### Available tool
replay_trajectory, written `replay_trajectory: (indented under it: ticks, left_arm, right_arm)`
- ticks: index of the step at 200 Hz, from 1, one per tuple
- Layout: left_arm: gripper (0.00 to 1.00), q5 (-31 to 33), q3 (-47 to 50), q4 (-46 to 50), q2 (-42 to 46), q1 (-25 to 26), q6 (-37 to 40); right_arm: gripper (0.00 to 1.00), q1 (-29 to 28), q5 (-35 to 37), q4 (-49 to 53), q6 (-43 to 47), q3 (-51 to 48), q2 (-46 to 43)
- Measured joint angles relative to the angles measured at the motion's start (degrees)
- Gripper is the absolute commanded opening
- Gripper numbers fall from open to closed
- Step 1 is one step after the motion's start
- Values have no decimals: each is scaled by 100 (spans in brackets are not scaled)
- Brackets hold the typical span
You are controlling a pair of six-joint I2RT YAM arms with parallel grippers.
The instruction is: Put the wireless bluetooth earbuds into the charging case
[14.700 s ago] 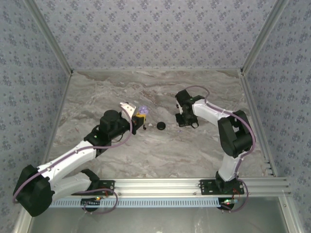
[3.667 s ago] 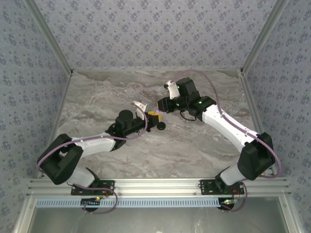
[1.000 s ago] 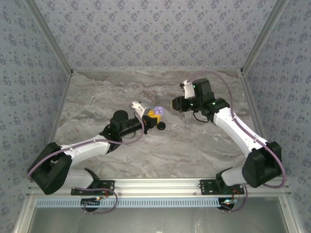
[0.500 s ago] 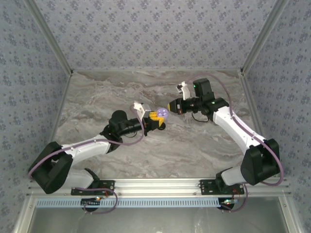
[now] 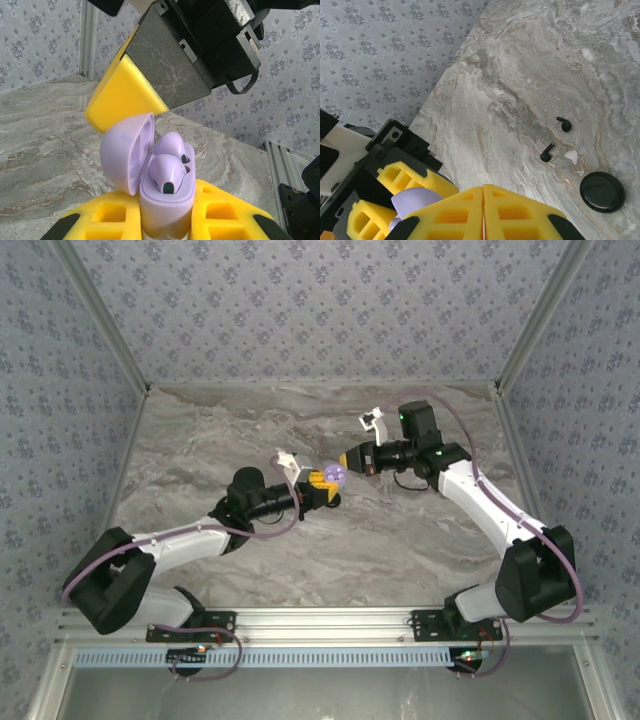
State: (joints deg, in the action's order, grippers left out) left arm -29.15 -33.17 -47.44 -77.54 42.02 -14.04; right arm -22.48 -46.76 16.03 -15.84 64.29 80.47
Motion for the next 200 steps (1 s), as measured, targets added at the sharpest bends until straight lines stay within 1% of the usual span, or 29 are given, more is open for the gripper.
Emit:
replay_trajectory:
  ticks: [45, 93, 200]
  left_arm:
    - [14, 66, -2, 7, -122, 0, -94]
    - [14, 153, -11, 35, -170, -13, -208]
    - [13, 129, -63, 243, -170, -37, -184]
  right_arm:
    - [11, -61, -164, 35, 98, 0, -96]
    - [12, -76, -168, 179, 260, 0, -164]
    - [12, -138, 61, 352, 339, 50, -155]
